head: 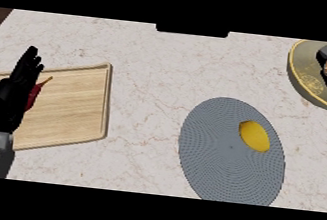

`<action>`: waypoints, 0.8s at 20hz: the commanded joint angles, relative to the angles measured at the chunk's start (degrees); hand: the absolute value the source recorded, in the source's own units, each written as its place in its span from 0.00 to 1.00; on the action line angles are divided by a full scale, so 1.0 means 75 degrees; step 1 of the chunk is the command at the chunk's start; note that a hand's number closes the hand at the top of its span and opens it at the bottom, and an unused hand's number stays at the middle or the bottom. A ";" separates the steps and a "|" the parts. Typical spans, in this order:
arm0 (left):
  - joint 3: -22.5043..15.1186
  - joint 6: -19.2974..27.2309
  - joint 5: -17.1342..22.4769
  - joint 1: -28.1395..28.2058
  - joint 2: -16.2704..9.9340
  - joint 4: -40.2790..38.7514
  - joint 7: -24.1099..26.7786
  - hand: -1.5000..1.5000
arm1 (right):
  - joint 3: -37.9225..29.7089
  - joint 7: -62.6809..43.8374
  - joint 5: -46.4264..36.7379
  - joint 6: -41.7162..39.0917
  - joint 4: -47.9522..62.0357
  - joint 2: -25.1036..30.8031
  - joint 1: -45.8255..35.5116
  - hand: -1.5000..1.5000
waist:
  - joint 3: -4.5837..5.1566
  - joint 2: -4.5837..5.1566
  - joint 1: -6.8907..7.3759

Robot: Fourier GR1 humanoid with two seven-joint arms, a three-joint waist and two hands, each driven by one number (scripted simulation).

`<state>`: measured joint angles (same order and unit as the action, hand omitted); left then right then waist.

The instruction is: Pick the cupcake from the placemat and place it in the bowl

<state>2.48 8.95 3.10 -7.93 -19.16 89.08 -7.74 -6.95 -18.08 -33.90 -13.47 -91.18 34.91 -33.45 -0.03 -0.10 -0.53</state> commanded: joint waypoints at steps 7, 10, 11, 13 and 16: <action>0.0262 -0.0410 0.0198 -0.0144 -0.0109 0.0271 -0.0397 0.50 | -0.1155 0.2558 0.0398 0.0680 0.3607 0.0315 -0.0558 1.00 | -0.0004 0.0058 0.0209; 0.0026 -0.0428 -0.0059 0.0152 0.0132 0.0178 0.0178 0.50 | -0.0888 0.2791 -0.0116 0.1096 0.5151 0.0221 -0.1581 1.00 | -0.0001 0.0080 0.0323; 0.0107 -0.0301 -0.0133 0.0027 0.0241 -0.0219 0.0386 0.50 | -0.1049 0.3599 -0.0048 0.1304 0.5488 0.0326 -0.1299 1.00 | -0.0002 0.0086 0.0264; -0.0061 -0.0316 -0.0148 0.0166 0.0275 0.0241 0.0122 0.50 | -0.1326 0.4173 -0.0041 0.1655 0.6452 0.0458 -0.1442 1.00 | -0.0011 0.0111 0.0381; -0.0008 -0.0281 -0.0215 -0.0243 0.0293 0.0050 -0.0096 0.50 | -0.1336 0.4702 -0.0190 0.1966 0.7514 0.0469 -0.2079 1.00 | -0.0007 0.0094 0.0313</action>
<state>2.52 7.02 1.76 -9.51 -17.32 88.72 -7.70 -15.31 9.93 -34.94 -1.82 -45.20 37.38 -46.20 -0.07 0.62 1.75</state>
